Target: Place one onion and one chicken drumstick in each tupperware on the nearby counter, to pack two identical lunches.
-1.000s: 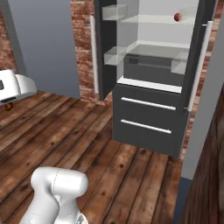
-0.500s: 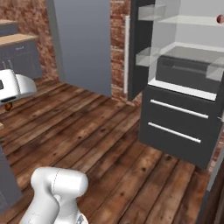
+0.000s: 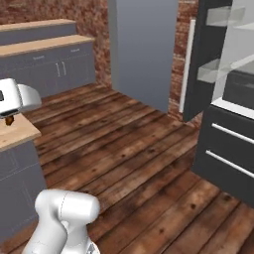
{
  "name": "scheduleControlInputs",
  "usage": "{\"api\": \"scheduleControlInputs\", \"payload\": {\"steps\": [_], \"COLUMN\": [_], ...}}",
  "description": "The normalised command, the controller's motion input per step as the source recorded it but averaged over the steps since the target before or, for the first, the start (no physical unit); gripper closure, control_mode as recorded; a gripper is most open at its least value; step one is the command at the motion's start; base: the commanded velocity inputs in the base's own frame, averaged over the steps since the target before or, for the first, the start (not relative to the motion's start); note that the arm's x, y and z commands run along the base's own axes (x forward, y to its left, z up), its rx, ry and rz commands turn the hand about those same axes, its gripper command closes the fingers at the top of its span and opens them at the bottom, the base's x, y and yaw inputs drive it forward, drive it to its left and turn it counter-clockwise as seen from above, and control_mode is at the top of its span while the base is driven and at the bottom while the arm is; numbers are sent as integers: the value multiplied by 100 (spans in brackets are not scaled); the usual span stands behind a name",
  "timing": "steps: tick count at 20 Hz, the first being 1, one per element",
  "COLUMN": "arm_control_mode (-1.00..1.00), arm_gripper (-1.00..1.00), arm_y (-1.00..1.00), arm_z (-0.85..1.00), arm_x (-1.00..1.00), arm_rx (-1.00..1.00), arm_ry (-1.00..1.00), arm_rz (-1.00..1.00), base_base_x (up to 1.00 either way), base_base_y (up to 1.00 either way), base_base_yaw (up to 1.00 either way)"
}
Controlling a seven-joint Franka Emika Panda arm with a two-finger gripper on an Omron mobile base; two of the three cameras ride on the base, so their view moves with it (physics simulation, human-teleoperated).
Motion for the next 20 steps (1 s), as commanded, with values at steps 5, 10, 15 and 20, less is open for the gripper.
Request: {"api": "scheduleControlInputs", "payload": {"steps": [5, 10, 15, 20], "arm_control_mode": [100, 100, 100, 100], "arm_gripper": [100, 100, 100, 100], "arm_y": [0, 0, 0, 0], "arm_z": [0, 0, 0, 0], "arm_x": [0, 0, 0, 0], "arm_rx": [0, 0, 0, 0], "arm_ry": [0, 0, 0, 0], "arm_rz": [0, 0, 0, 0], "base_base_x": [-1, 0, 0, 0], "base_base_y": [28, 31, 36, 41], "base_base_yaw": [44, 42, 41, 41]}}
